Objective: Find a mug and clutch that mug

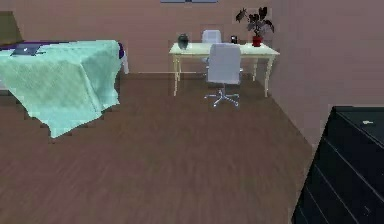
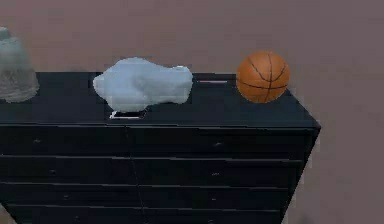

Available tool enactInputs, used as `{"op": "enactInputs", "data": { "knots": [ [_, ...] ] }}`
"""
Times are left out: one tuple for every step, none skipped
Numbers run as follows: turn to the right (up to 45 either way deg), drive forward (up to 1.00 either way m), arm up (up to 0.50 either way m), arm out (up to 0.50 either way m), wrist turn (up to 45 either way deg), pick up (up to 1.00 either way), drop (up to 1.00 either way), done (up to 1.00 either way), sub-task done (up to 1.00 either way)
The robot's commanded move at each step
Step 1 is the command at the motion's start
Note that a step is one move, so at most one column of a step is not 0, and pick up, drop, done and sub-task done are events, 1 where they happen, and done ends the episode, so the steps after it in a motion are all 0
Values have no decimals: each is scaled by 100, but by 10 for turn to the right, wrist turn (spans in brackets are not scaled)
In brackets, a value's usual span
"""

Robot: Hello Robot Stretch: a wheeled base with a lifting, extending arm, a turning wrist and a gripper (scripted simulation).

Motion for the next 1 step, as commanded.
{"op": "enactInputs", "data": {
  "knots": [
    [450, 0, 0, 0, 0, 0, 0, 0, 0]
  ]
}}
